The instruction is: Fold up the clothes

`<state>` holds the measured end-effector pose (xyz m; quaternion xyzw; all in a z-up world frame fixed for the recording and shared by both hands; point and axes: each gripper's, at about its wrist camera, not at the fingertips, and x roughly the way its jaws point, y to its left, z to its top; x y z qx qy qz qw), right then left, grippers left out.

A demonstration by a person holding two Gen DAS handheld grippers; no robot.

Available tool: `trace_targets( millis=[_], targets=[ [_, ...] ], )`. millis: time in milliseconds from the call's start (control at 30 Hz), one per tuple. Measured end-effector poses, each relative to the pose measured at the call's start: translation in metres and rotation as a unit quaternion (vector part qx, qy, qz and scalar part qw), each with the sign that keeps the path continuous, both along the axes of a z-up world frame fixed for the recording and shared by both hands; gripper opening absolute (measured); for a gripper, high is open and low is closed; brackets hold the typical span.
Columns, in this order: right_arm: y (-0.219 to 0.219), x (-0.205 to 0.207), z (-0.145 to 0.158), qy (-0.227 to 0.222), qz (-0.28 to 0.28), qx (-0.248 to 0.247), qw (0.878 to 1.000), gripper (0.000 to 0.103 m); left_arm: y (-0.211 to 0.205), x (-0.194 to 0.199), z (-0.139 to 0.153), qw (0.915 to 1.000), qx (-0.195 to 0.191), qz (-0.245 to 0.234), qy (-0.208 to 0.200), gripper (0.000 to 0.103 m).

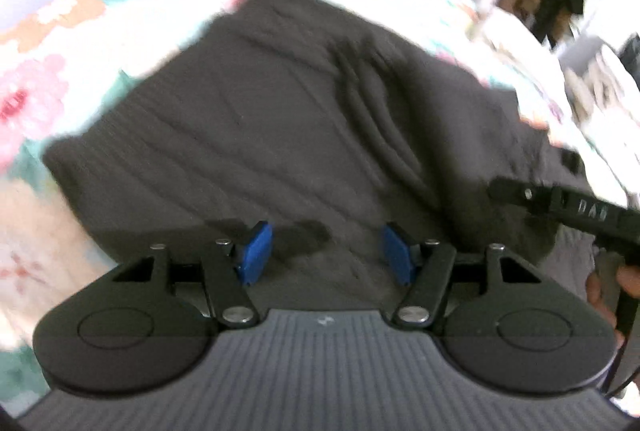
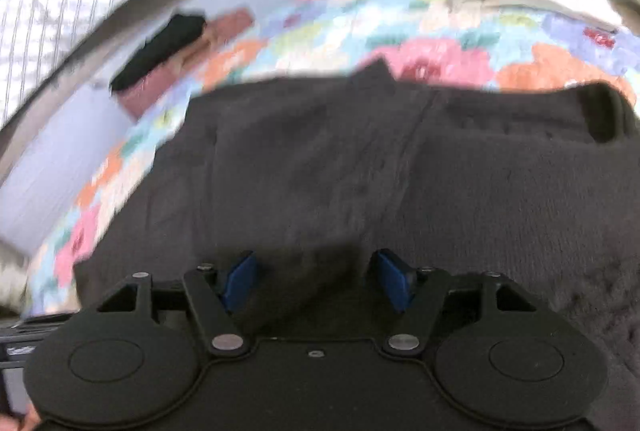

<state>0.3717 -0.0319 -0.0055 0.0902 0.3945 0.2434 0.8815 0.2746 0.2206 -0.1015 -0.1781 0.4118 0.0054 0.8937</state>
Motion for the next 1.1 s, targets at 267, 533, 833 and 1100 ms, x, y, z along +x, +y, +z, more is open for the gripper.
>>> trace_targets(
  millis=[267, 533, 833, 1100],
  targets=[
    [0.09, -0.068, 0.037, -0.255, 0.225, -0.183, 0.922, 0.018, 0.03, -0.008, -0.001, 0.9906, -0.117, 0.025, -0.067, 0.061],
    [0.123, -0.089, 0.008, -0.207, 0.311, -0.208, 0.904, 0.018, 0.028, -0.003, -0.008, 0.9927, -0.11, 0.019, -0.045, 0.062],
    [0.05, -0.083, 0.007, -0.064, 0.273, -0.12, 0.952, 0.041, 0.05, -0.009, -0.005, 0.985, -0.158, 0.052, -0.046, 0.071],
    [-0.103, -0.084, 0.01, 0.062, 0.048, -0.008, 0.997, 0.046, 0.053, -0.008, -0.006, 0.9842, -0.164, 0.053, -0.042, 0.08]
  ],
)
